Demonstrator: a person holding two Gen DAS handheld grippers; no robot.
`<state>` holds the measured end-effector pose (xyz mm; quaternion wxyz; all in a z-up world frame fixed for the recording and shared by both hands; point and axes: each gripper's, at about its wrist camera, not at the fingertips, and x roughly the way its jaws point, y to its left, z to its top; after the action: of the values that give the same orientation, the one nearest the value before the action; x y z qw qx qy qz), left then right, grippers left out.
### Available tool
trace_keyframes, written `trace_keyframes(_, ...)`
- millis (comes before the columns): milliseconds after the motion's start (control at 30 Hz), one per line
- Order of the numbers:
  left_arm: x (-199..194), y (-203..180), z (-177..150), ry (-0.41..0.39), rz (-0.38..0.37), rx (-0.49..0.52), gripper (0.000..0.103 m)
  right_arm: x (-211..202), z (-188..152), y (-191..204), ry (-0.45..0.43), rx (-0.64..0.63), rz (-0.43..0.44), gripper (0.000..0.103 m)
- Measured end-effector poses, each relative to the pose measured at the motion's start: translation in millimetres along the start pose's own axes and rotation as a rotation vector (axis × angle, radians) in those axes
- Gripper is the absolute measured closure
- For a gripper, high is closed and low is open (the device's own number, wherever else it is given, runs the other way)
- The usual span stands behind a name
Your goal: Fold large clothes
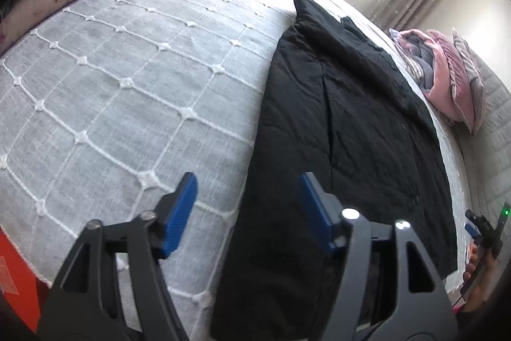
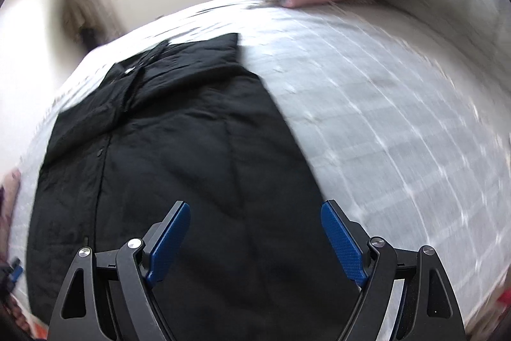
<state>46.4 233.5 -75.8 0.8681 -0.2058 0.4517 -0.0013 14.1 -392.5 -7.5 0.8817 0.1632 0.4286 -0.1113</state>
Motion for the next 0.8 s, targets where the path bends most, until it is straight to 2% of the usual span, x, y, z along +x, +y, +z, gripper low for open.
trace_keyframes(133,1.9,12.2,-11.0,0.060,-0.057,-0.040,0.050,-14.3,-35.3,-52.2,0.022,0.142,0.007,0.018)
trace_keyframes(167,4.4,17.0,-14.7,0.078,-0.085,-0.072,0.058,-17.3,-43.6,-61.2,0.029,0.171,0.037,0.019)
trace_keyframes(200,6.4,20.4,-18.7,0.093,-0.111,-0.099,0.064,-19.1,-51.0,-70.3,0.043,0.202,0.084,0.023)
trace_keyframes(267,8.0,22.0,-26.2,0.114,-0.141,-0.117,0.067,-21.6,-60.1,-81.3,0.064,0.237,0.139,0.035)
trace_keyframes(333,7.1,19.1,-33.3,0.123,-0.152,-0.108,0.067,-20.4,-69.5,-90.3,0.096,0.264,0.152,0.049)
trace_keyframes(367,6.4,17.5,-35.0,0.125,-0.156,-0.104,0.067,-18.8,-72.1,-93.2,0.113,0.279,0.161,0.051)
trace_keyframes(500,5.0,16.3,-39.2,0.139,-0.172,-0.136,0.066,-11.5,-78.7,-98.2,0.176,0.302,0.200,0.054)
trace_keyframes(667,0.3,27.2,-44.4,0.143,-0.184,-0.185,0.066,-6.0,-83.5,-106.8,0.211,0.320,0.227,0.062)
trace_keyframes(800,-6.5,24.2,-55.1,0.134,-0.169,-0.157,0.063,-7.6,-85.6,-107.7,0.215,0.293,0.176,0.064)
